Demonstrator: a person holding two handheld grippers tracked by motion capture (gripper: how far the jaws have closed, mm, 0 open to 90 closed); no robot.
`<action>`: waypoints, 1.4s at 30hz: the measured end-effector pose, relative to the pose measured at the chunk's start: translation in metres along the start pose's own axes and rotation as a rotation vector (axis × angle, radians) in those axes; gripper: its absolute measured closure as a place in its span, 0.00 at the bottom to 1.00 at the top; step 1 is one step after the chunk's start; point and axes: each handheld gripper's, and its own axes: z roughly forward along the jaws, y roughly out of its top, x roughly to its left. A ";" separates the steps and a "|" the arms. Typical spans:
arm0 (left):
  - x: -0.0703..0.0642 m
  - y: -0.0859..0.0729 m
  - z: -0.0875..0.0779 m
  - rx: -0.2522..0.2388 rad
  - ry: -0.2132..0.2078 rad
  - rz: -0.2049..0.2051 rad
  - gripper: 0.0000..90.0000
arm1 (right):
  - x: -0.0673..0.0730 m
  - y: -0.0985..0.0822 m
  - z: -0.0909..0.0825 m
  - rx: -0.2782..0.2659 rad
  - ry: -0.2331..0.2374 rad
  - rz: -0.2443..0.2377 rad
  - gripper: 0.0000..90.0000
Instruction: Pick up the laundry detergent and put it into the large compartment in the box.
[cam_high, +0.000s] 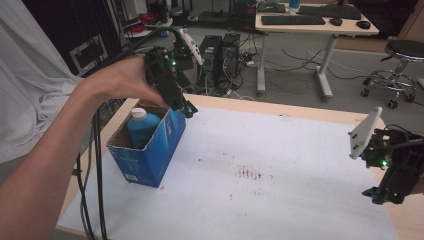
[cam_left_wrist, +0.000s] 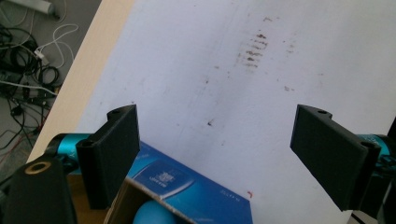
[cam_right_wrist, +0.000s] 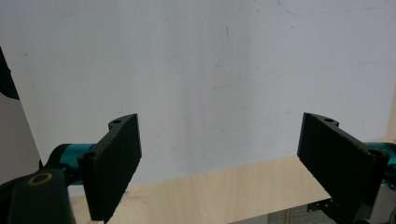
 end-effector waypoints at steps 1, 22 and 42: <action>-0.003 0.003 0.002 -0.001 -0.005 0.007 0.18 | 0.000 0.000 0.000 0.000 -0.001 0.000 0.14; -0.051 0.043 0.068 0.064 -0.118 0.155 0.18 | -0.001 0.000 -0.002 -0.008 -0.015 0.009 0.14; -0.075 0.038 0.131 0.204 -0.172 0.186 0.18 | -0.001 0.006 -0.006 -0.028 -0.031 0.008 0.14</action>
